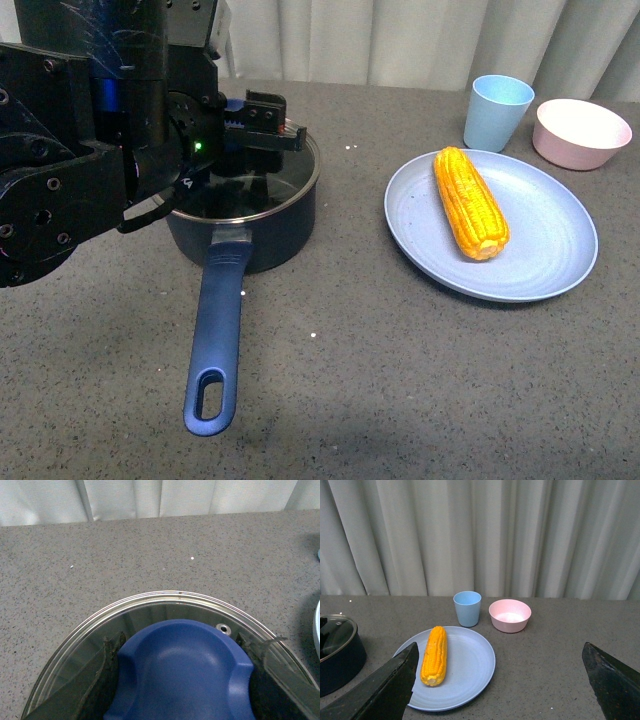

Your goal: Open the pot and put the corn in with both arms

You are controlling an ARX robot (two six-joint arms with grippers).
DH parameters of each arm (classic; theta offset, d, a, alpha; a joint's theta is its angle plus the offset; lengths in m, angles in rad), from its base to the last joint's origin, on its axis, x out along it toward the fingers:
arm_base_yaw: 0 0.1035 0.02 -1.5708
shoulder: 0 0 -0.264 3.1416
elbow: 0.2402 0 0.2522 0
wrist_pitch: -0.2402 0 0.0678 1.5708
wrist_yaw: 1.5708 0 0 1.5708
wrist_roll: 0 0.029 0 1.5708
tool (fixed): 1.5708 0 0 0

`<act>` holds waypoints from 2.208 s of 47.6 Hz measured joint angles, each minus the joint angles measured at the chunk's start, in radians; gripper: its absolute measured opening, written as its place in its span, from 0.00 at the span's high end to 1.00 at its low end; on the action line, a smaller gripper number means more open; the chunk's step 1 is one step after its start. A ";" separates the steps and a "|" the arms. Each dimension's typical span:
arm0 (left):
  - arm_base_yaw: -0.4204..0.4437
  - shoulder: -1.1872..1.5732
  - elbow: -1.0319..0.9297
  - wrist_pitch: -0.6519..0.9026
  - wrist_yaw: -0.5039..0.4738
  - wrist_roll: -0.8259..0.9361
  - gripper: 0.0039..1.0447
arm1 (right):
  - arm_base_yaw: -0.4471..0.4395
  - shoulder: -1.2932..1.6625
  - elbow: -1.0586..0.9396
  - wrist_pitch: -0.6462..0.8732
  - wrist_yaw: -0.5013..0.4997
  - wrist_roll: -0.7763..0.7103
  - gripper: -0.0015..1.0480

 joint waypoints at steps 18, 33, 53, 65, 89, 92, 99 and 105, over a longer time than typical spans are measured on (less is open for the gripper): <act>0.004 -0.026 -0.020 0.014 0.018 -0.005 0.45 | 0.000 0.000 0.000 0.000 0.000 0.000 0.09; 0.138 -0.116 -0.083 0.053 0.060 -0.022 0.45 | 0.000 0.000 0.000 0.000 0.000 0.000 0.09; 0.399 0.018 -0.088 0.145 0.046 -0.015 0.45 | 0.000 0.000 0.000 0.000 0.000 0.000 0.09; 0.418 0.094 -0.067 0.156 0.049 -0.006 0.45 | 0.000 0.000 0.000 0.000 0.000 0.000 0.09; 0.405 0.218 -0.026 0.192 0.040 0.043 0.45 | 0.000 0.000 0.000 0.000 0.000 0.000 0.09; 0.405 0.224 -0.016 0.187 0.035 0.050 0.45 | 0.000 0.000 0.000 0.000 0.000 0.000 0.09; 0.406 0.227 -0.006 0.176 0.031 0.051 0.45 | 0.000 0.000 0.000 0.000 0.000 0.000 0.09; 0.406 0.228 -0.003 0.166 0.029 0.051 0.38 | 0.000 0.000 0.000 0.000 0.000 0.000 0.09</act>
